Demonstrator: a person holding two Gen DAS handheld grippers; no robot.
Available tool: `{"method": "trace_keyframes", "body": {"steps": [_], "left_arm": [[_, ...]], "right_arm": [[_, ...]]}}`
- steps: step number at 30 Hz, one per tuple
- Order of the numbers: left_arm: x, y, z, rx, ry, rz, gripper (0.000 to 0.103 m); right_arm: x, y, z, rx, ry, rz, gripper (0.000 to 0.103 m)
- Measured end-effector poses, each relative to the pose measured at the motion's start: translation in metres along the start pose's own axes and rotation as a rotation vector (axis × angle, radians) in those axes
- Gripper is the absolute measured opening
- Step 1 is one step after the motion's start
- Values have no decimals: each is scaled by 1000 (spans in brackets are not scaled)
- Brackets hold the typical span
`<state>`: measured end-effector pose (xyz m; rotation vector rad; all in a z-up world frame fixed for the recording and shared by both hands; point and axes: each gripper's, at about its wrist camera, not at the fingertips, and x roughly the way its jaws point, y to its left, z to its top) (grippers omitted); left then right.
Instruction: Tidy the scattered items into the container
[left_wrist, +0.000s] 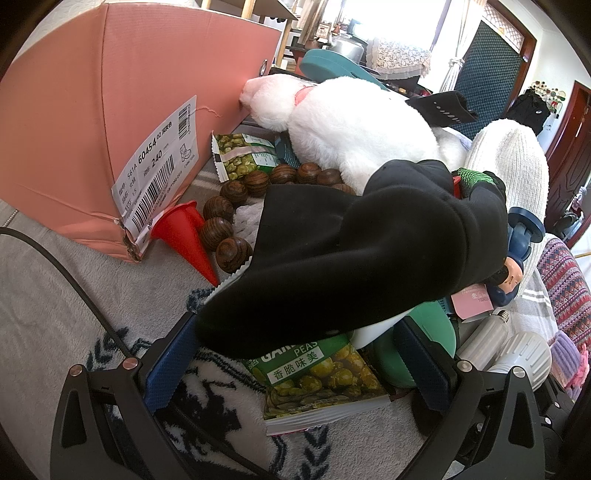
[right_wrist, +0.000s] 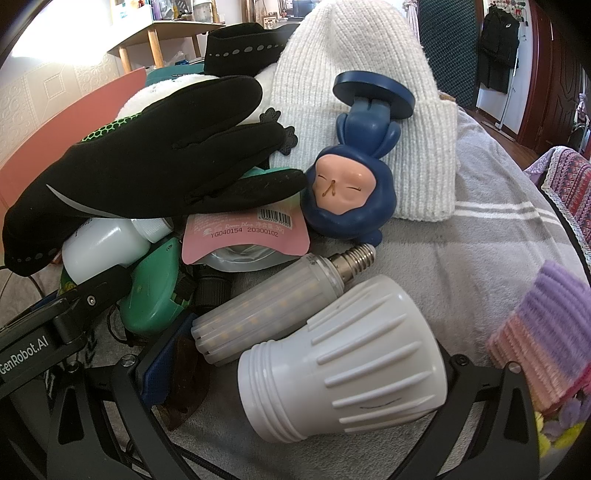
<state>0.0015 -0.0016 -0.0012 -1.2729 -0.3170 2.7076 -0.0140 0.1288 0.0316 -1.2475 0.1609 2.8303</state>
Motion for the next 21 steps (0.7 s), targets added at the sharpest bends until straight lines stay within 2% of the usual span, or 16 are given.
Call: {"method": "trace_keyframes", "body": {"steps": [21], "left_arm": [[0, 0, 0, 0, -1, 0, 103]], "right_arm": [[2, 3, 1, -4, -2, -7, 103]]}}
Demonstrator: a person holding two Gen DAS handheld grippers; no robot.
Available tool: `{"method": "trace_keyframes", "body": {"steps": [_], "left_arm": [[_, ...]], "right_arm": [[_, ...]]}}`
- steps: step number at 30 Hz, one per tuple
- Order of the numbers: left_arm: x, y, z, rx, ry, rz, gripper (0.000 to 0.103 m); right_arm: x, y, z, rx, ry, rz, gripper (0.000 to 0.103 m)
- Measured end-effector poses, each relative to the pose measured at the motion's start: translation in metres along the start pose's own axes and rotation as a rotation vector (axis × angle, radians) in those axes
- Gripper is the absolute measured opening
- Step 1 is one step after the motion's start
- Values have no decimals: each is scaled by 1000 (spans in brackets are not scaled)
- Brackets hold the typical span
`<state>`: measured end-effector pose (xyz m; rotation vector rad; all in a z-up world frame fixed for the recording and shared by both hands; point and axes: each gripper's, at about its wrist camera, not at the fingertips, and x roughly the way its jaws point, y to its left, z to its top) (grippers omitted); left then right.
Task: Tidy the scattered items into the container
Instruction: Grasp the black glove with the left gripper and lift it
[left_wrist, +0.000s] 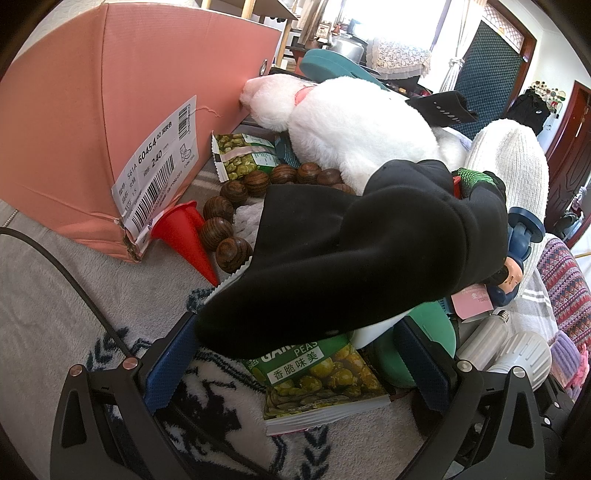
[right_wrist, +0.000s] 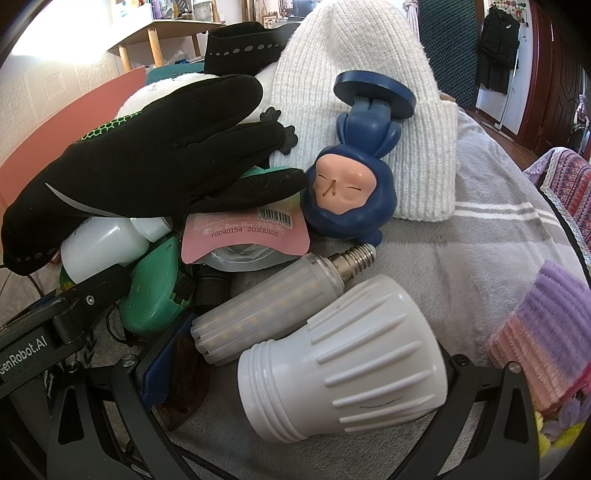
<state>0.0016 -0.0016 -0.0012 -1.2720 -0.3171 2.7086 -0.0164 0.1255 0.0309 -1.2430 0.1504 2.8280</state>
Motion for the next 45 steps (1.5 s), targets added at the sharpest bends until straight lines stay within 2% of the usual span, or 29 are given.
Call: {"method": "trace_keyframes", "body": {"steps": [7, 13, 17, 21, 24, 26, 28, 29, 31, 33, 34, 35, 36, 38, 39, 43, 45], "left_arm": [[0, 0, -1, 1, -2, 1, 103], [0, -1, -1, -2, 9, 4, 103], [-3, 3, 3, -48, 78, -31, 103], [-10, 21, 5, -174, 70, -127, 103], [-15, 44, 8, -348, 81, -223, 103], [-11, 53, 16, -392, 97, -264, 103], [-12, 54, 26, -402, 108, -269, 103], [-16, 52, 30, -386, 106, -249, 103], [-24, 44, 27, -304, 103, -151, 103], [-38, 32, 28, -210, 65, -94, 103], [-46, 26, 28, -162, 38, -78, 103], [-54, 18, 30, -114, 5, -60, 103], [-63, 9, 33, -47, -30, -24, 103], [-75, -9, 38, 67, -77, 40, 103], [-80, -18, 40, 122, -99, 69, 103], [-90, -48, 40, 321, -186, 160, 103], [-82, -68, 38, 445, -201, 203, 103]], "right_arm": [[5, -1, -1, -1, 10, -6, 103], [17, 2, 9, -25, 43, -67, 103], [24, 1, 16, -40, 50, -92, 102], [23, -8, 15, -30, 58, -96, 103], [22, -18, 23, -7, 183, -74, 103], [20, -28, 24, 10, 245, -48, 103], [15, -38, 22, 49, 283, -22, 100], [11, -45, 23, 84, 295, -2, 92], [-4, -62, 24, 182, 272, 68, 77], [-22, -83, 23, 285, 225, 108, 75], [-27, -91, 23, 310, 228, 118, 68], [-28, -99, 22, 327, 250, 154, 50], [-29, -106, 19, 343, 272, 217, 40], [-32, -122, 11, 387, 284, 300, 8], [-36, -128, 4, 404, 278, 307, 2], [-70, -151, -6, 430, 194, 365, 0], [-92, -155, -9, 424, 161, 383, 0]]}}
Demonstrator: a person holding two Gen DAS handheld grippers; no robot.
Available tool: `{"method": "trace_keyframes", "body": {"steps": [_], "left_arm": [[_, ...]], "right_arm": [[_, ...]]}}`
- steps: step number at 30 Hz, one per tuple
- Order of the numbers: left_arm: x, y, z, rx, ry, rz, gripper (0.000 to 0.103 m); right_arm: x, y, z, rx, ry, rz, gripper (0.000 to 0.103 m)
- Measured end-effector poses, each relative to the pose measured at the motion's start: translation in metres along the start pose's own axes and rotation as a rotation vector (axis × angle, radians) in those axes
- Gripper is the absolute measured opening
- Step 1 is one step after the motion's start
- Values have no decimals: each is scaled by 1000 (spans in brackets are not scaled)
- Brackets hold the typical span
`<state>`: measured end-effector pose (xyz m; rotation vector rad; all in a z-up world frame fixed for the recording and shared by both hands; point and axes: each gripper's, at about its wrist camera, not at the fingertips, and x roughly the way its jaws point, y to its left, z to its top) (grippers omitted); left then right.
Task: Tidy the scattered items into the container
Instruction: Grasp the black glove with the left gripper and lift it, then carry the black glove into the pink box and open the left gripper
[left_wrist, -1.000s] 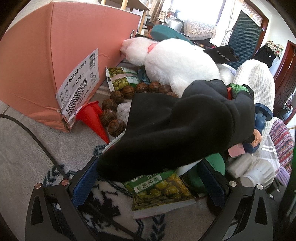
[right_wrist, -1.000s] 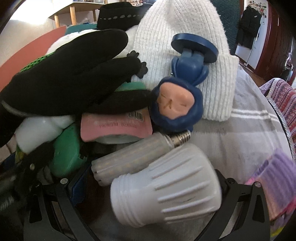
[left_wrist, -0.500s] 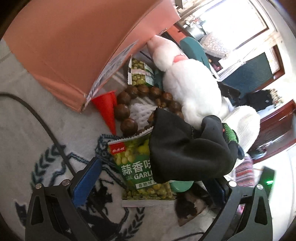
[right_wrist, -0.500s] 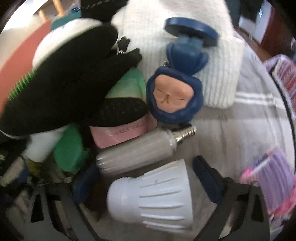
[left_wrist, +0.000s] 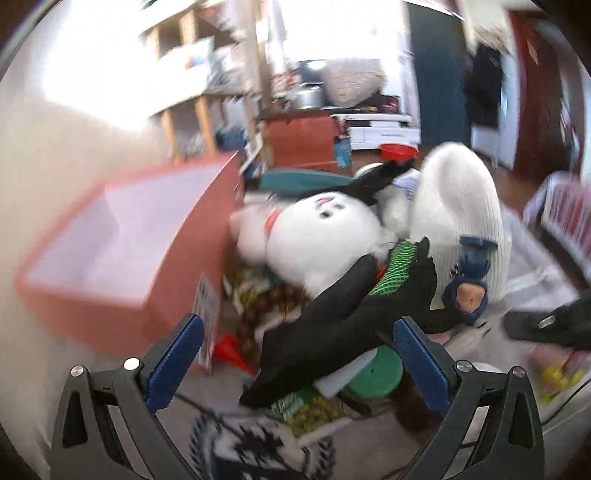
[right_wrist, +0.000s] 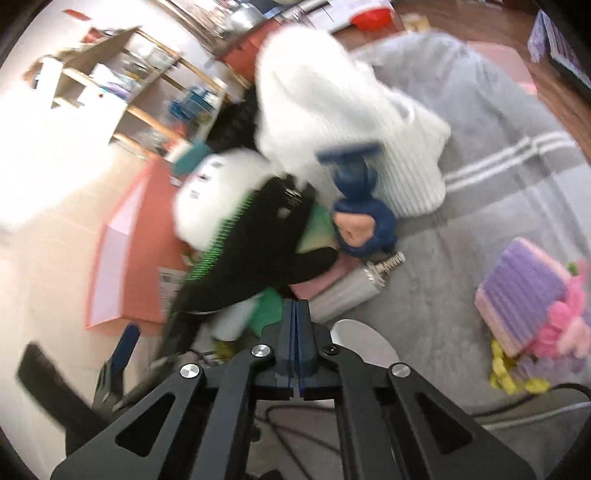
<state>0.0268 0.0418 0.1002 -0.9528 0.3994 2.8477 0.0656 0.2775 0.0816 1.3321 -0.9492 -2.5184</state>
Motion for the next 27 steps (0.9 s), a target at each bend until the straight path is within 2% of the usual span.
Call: {"method": "trace_keyframes", "body": {"steps": [2, 4, 5, 6, 7, 9, 11, 12, 15, 18, 19, 21, 22, 23, 24, 25, 27], "left_arm": [[14, -22, 1, 129, 18, 29, 103], [34, -44, 1, 266, 75, 34, 103], [42, -51, 4, 311, 121, -3, 82], [45, -54, 8, 313, 158, -50, 23], [42, -52, 16, 273, 186, -91, 18], [27, -37, 29, 160, 192, -146, 12], [4, -22, 43, 82, 172, -191, 12], [-13, -14, 50, 60, 143, -190, 12], [-61, 25, 76, -17, 54, -166, 12], [-97, 87, 102, -106, -25, -109, 12], [-107, 110, 111, -138, -50, -85, 12], [-120, 158, 129, -191, -92, -20, 12], [-121, 178, 137, -202, -107, 21, 12], [-118, 196, 145, -203, -116, 71, 12], [-110, 212, 151, -202, -107, 119, 20], [-96, 228, 154, -204, -66, 152, 28], [-59, 264, 153, -243, 93, 168, 82]], "right_arm": [[-13, 1, -12, 19, 8, 29, 0], [-11, 4, -20, 69, 34, 46, 0], [-11, -3, -27, 98, 48, 44, 0], [-10, -10, -30, 128, 61, 37, 0], [-9, -15, -32, 152, 71, 29, 0], [1, -15, -36, 191, 94, 1, 2], [8, -18, -43, 227, 110, -26, 3], [14, -11, -43, 242, 108, -14, 1], [21, -8, -39, 261, 107, 2, 2], [11, -8, -43, 242, 95, -21, 12], [7, -7, -44, 236, 91, -30, 19], [3, 2, -44, 214, 84, -70, 42], [4, 9, -41, 203, 84, -107, 73], [11, 22, -35, 191, 85, -142, 88], [17, 31, -30, 182, 87, -163, 88], [20, 33, -30, 177, 99, -168, 88], [31, 35, -30, 187, 145, -163, 88]]}}
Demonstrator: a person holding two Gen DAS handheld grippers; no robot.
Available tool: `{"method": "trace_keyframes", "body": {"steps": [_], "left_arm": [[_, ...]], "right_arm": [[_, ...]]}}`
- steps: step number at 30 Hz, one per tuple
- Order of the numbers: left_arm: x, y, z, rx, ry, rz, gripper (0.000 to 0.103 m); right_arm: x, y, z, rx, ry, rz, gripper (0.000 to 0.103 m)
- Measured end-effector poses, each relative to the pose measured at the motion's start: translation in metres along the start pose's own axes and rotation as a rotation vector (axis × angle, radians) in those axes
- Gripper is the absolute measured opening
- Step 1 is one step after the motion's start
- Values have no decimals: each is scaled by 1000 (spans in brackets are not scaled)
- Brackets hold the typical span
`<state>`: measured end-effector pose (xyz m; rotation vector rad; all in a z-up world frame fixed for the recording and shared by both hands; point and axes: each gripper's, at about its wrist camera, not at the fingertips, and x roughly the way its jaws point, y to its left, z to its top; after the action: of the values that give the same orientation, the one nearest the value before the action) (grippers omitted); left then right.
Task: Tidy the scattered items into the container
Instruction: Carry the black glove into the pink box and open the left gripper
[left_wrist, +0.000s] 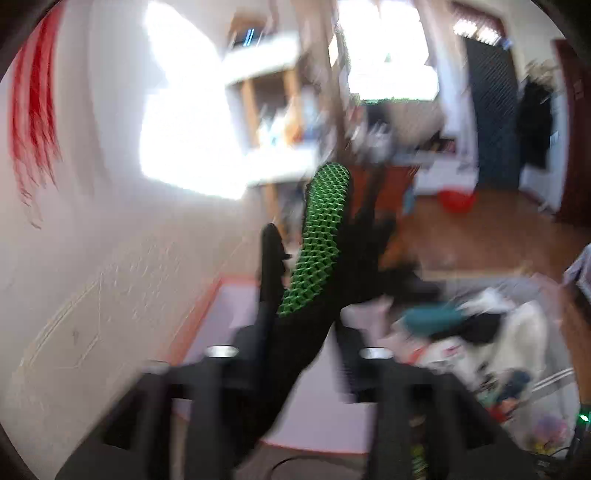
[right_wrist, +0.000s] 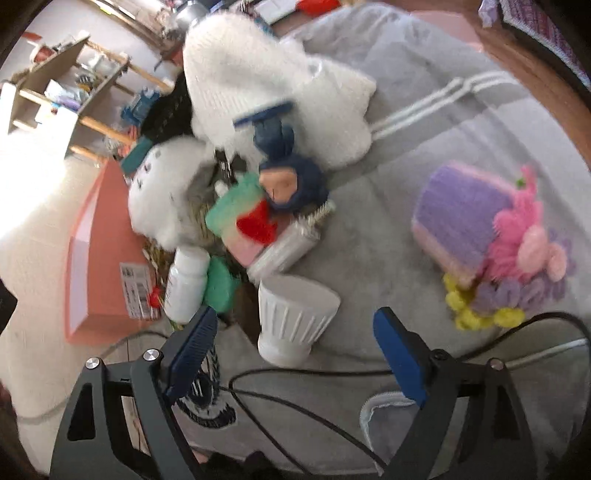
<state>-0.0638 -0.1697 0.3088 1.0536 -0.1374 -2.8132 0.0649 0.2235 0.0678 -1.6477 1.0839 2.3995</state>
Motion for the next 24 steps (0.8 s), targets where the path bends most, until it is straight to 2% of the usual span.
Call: {"method": "trace_keyframes", "body": {"steps": [2, 5, 7, 9, 10, 11, 13, 15, 17, 21, 24], "left_arm": [[20, 23, -9, -62, 98, 1, 83], [3, 33, -44, -172, 112, -54, 83], [-23, 16, -83, -204, 112, -124, 84], [-44, -15, -126, -194, 116, -211, 91], [-50, -33, -146, -174, 118, -250, 92], [-52, -52, -167, -149, 125, -289, 92], [-42, -95, -204, -56, 170, -363, 92], [-28, -131, -225, 40, 209, -363, 92], [-21, -145, -238, 71, 205, -351, 92], [-10, -144, -247, 70, 195, -338, 92], [0, -139, -250, 14, 219, -361, 92]], "right_arm": [[14, 0, 1, 20, 41, 10, 88], [33, -4, 5, 66, 78, 57, 88], [46, -8, 7, 98, 104, 83, 88], [55, -14, 9, 121, 116, 74, 84], [54, -15, 9, 127, 107, 74, 66], [51, -17, 10, 133, 97, 87, 55], [46, -24, 9, 176, 88, 142, 55], [36, -29, 5, 202, 59, 164, 55], [21, -31, 3, 210, 15, 175, 55], [-7, -24, -3, 229, -55, 268, 55], [-38, 9, -2, 144, -103, 281, 55]]}}
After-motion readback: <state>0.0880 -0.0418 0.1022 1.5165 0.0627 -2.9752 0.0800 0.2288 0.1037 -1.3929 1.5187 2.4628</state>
